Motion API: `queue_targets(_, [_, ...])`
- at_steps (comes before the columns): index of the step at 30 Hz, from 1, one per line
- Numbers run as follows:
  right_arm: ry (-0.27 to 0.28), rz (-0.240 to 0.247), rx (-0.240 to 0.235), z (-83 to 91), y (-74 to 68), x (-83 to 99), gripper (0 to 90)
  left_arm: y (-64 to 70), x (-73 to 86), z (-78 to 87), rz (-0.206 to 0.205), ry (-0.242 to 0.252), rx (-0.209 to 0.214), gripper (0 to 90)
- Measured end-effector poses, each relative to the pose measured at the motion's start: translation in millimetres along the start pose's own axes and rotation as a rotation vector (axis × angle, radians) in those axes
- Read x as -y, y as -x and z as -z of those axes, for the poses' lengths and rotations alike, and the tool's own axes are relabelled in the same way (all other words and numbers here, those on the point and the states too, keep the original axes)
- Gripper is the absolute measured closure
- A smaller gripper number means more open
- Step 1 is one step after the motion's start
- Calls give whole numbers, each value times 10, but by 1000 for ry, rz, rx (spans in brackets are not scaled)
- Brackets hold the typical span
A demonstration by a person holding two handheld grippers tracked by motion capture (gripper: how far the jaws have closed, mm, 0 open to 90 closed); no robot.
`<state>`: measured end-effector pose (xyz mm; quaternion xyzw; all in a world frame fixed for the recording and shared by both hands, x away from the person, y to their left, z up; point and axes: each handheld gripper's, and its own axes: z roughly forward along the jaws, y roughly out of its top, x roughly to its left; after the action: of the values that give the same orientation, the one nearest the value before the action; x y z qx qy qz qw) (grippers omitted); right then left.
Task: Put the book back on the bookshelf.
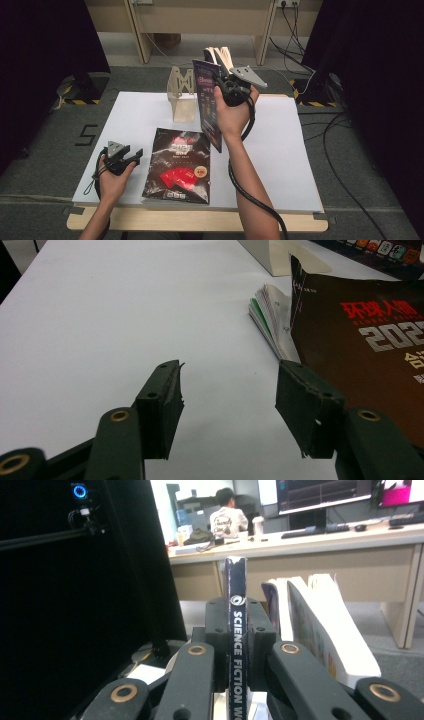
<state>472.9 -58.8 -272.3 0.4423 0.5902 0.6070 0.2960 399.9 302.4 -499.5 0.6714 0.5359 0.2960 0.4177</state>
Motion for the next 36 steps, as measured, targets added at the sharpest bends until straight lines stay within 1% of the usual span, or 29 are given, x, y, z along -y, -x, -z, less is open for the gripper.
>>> queue_targets(5, [16,2,17,-83,7,-40,845,0,2,7,-2,4,-1,431])
queue_targets(10, [29,17,34,-168,4,-47,845,15,0,6,-18,0,-5,432])
queue_targets(15, [25,27,36,-295,15,-61,845,19,3,3,-21,5,-3,431])
queue_targets(17, [31,19,31,-343,13,-65,845,19,3,4,-20,7,-3,430])
queue_targets(24, [38,18,38,-472,5,-66,845,26,4,7,-26,10,-3,428])
queue_targets(32, [34,55,57,-615,-7,-44,845,29,5,8,-28,10,-4,427])
queue_targets(33, [29,46,55,-631,-9,-44,846,29,4,8,-29,10,-4,427])
queue_targets(36, [26,47,56,-669,-9,-42,845,30,4,8,-31,7,-3,427])
